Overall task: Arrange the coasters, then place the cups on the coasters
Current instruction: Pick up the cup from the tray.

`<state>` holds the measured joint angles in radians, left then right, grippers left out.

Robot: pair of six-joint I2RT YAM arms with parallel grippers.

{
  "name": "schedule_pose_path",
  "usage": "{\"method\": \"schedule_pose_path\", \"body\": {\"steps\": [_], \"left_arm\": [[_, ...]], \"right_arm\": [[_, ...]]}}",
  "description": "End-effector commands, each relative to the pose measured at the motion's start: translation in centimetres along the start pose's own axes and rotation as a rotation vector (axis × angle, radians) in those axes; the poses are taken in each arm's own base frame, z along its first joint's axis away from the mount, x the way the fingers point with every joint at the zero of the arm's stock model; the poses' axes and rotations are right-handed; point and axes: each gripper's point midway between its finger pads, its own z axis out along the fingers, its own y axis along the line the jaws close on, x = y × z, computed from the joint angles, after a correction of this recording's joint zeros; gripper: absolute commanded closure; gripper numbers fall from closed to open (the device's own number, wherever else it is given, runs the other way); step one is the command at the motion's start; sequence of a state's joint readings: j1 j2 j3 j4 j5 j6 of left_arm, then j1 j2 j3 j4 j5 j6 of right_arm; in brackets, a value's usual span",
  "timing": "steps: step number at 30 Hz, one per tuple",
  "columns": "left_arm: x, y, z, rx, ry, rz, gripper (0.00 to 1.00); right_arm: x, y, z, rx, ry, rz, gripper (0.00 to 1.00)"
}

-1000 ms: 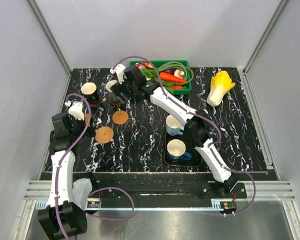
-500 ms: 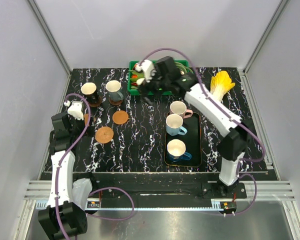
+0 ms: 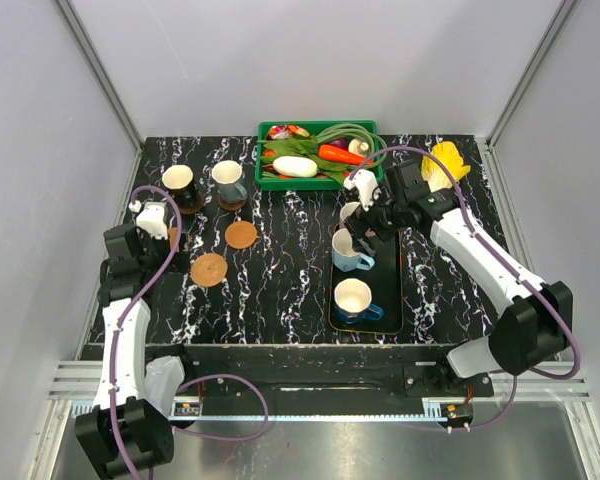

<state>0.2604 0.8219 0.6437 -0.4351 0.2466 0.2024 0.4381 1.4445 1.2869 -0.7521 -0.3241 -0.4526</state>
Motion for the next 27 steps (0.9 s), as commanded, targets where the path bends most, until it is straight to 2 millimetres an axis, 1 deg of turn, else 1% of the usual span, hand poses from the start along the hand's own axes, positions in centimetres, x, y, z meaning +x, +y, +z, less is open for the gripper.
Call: {"method": "schedule_pose_path", "body": {"steps": [1,4,8,13,14,19,21,27], "left_arm": [[-1.0,0.5,0.2,-0.02,-0.043,0.003,0.01],[-0.9,0.6,0.1,-0.028,-0.043,0.004,0.01],[-0.9,0.6,0.1,-0.027,-0.047,0.004,0.01],[-0.6,0.6,0.5,-0.019,-0.032,0.004,0.01],[-0.5,0.6,0.6,-0.017,-0.028,0.003,0.01],[-0.3,0.5,0.7,-0.008,-0.016,0.001,0.01],[-0.4,0.4,0.6,-0.009,-0.02,0.002,0.01],[-0.6,0.4,0.3,-0.011,-0.036,0.007,0.01]], "right_arm": [[-1.2,-0.6,0.0,0.034,-0.085,-0.013,0.0],[-1.2,-1.3,0.8,0.054,-0.081,-0.001,0.0],[0.1,-2.0,1.9,0.067,-0.014,-0.011,0.01],[1.5,-1.0,1.8,0.03,0.013,-0.023,0.02],[2.1,-0.7,1.8,0.02,0.023,-0.024,0.02],[3.0,0.5,1.3,-0.012,0.016,-0.038,0.03],[3.5,0.9,1.5,-0.031,0.022,-0.045,0.03],[4.5,0.3,2.8,-0.029,0.073,-0.038,0.07]]}}
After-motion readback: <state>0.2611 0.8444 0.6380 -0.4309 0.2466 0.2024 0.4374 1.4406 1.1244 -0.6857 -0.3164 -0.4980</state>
